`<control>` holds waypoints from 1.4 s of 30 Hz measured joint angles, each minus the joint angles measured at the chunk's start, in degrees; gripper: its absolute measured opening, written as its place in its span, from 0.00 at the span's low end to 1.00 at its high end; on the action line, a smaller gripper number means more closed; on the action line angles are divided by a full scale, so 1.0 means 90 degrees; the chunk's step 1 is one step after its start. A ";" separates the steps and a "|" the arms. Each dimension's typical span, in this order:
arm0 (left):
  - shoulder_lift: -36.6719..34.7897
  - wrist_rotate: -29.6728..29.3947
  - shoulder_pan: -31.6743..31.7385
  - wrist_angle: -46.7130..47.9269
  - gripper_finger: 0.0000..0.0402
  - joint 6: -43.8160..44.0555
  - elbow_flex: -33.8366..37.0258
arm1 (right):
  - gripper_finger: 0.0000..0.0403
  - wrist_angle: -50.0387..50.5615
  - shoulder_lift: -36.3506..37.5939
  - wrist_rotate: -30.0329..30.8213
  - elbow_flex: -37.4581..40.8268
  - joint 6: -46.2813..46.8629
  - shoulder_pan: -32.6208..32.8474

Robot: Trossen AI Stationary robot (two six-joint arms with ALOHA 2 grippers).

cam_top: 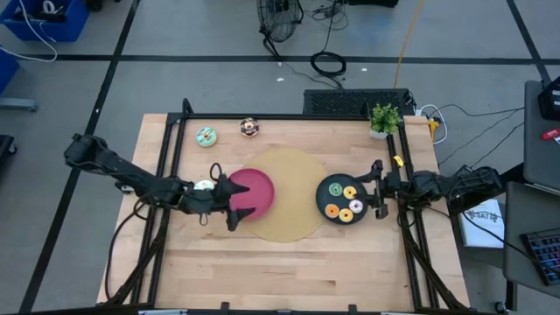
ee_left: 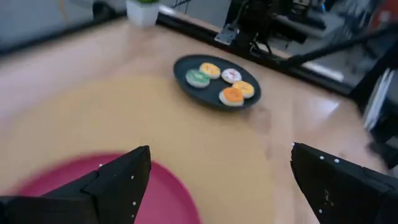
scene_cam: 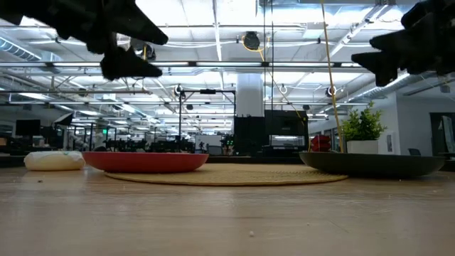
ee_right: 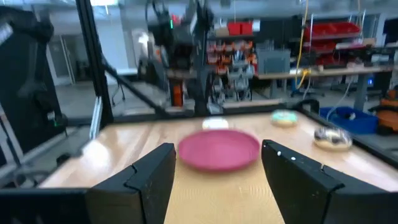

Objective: Pick & Place donuts
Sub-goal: Put the large white donut on the pink plate

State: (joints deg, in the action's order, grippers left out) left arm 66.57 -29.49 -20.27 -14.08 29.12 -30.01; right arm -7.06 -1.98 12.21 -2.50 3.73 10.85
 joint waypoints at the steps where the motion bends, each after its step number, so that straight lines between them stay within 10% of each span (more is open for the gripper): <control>1: 0.0004 0.0066 0.0000 -0.0103 0.95 0.0325 0.0084 | 0.56 -0.0098 0.0001 0.0000 0.0000 0.0003 0.0000; 17: 0.0001 0.0683 0.0361 0.0152 0.95 -0.0016 0.0231 | 0.56 -0.0241 -0.0051 -0.0022 0.0000 0.0006 0.0000; 30: 0.0004 0.1228 0.1504 0.7389 0.95 0.2997 -0.1698 | 0.56 -0.0237 -0.0051 -0.0029 0.0000 0.0006 0.0000; 42: 0.0061 0.2215 0.2101 0.8439 0.95 0.4521 -0.1641 | 0.56 -0.0237 -0.0049 -0.0031 0.0000 0.0006 0.0000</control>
State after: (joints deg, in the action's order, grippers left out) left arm 67.12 -9.56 -1.36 61.87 69.81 -44.77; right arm -9.19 -2.42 11.93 -2.50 3.79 10.85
